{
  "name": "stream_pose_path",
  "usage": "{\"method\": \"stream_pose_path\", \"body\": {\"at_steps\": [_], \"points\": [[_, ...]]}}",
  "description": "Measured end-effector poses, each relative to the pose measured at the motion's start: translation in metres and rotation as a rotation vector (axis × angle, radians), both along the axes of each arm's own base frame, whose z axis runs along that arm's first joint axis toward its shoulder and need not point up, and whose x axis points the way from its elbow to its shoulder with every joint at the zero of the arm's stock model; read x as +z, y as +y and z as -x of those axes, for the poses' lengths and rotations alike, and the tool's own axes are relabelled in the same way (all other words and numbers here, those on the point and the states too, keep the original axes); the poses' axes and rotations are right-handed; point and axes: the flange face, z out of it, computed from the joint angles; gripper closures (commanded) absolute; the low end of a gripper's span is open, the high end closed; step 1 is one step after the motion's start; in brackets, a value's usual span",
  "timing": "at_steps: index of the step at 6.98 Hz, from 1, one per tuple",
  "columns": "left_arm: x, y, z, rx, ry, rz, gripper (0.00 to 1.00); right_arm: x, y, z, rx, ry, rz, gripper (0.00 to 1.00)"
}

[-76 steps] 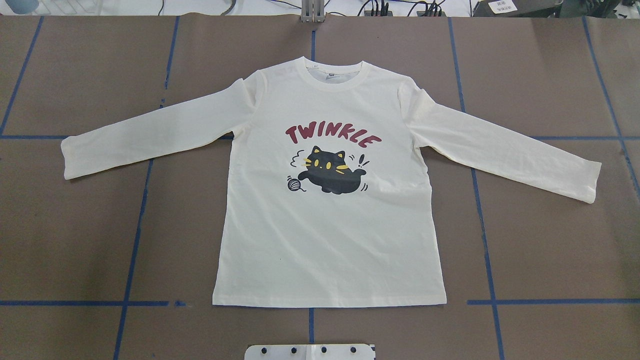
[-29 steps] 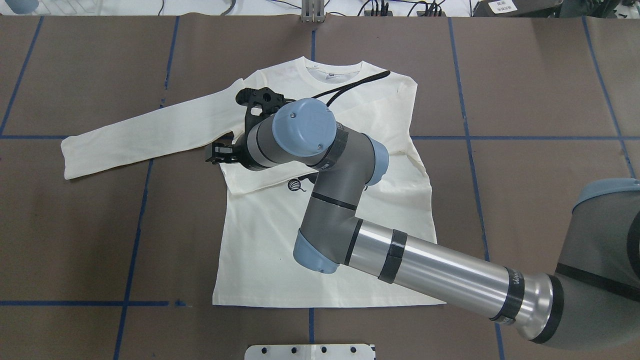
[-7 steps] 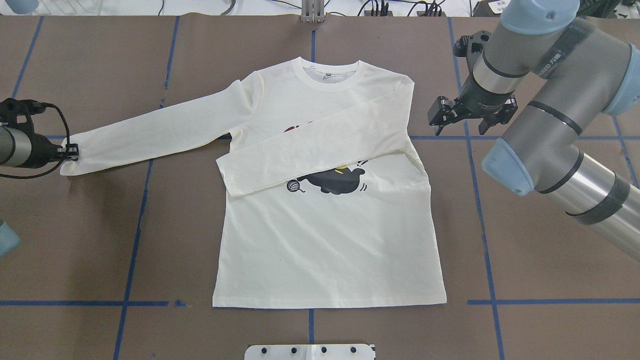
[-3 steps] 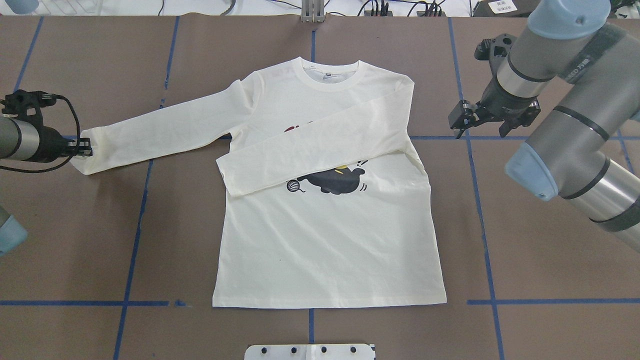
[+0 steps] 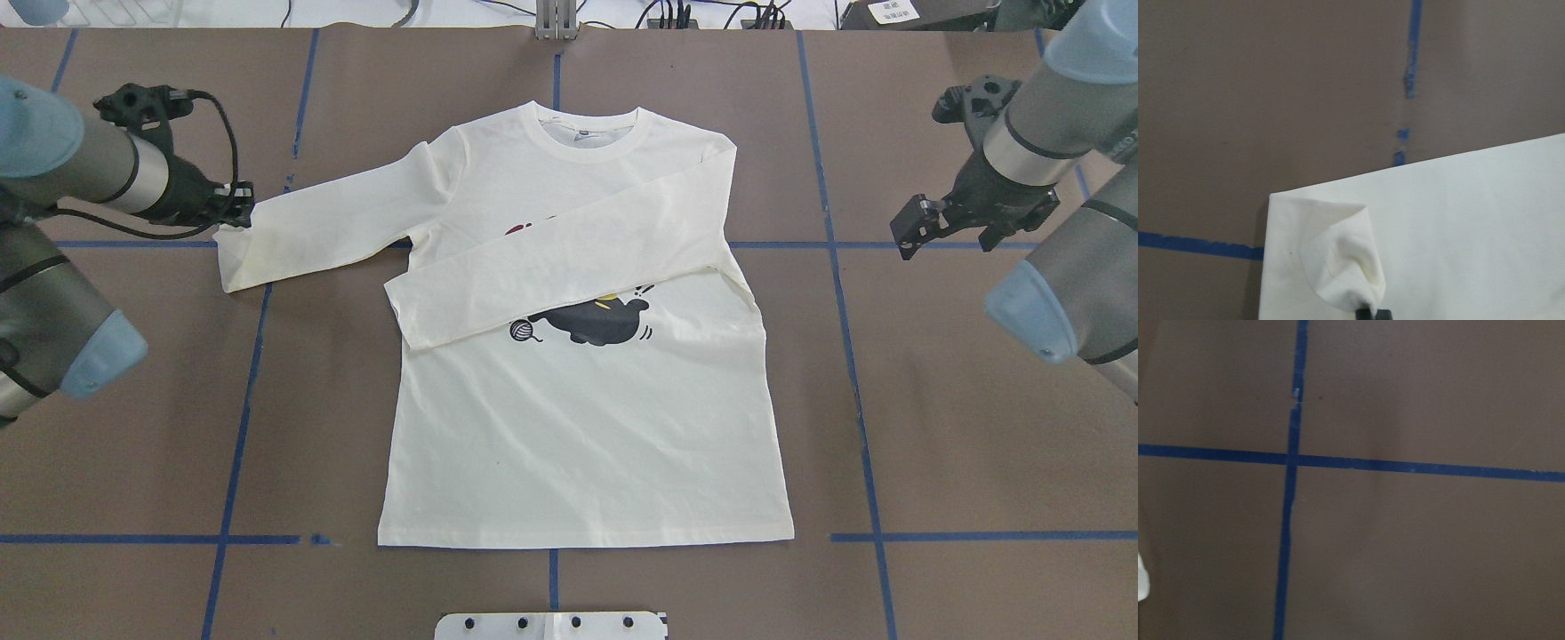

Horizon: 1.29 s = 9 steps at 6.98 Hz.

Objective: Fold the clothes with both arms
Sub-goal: 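Carry the sleeve with the left gripper across the shirt body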

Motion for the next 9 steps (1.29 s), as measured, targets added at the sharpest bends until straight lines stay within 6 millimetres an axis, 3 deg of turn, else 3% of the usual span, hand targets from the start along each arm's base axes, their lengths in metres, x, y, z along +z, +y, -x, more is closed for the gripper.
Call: {"method": "stream_pose_path", "body": {"at_steps": [2,3,4,5,6,7,8,9], "points": [[-0.136,-0.012,-0.045,-0.016,0.132,0.055,1.00,0.048,0.016,-0.032,0.017,0.001,-0.010,0.00],[-0.204,-0.003,-0.082,-0.015,0.218,0.085,1.00,0.057,0.019,-0.037,0.028,-0.003,-0.011,0.00],[-0.264,0.011,-0.131,-0.006,0.286,0.134,1.00,0.059,0.019,-0.038,0.036,-0.005,-0.010,0.00],[-0.307,0.030,-0.191,-0.013,0.328,0.171,1.00,0.058,0.018,-0.037,0.039,-0.010,-0.007,0.00],[-0.327,0.047,-0.251,-0.038,0.353,0.190,1.00,0.057,0.018,-0.036,0.041,-0.017,-0.002,0.00],[-0.331,0.056,-0.295,-0.059,0.367,0.199,1.00,0.055,0.017,-0.035,0.047,-0.022,0.004,0.00],[-0.335,0.066,-0.327,-0.072,0.368,0.201,0.84,0.052,0.016,-0.034,0.055,-0.028,0.009,0.00],[-0.341,0.079,-0.351,-0.083,0.377,0.200,0.06,0.050,0.015,-0.033,0.059,-0.032,0.012,0.00]]}}
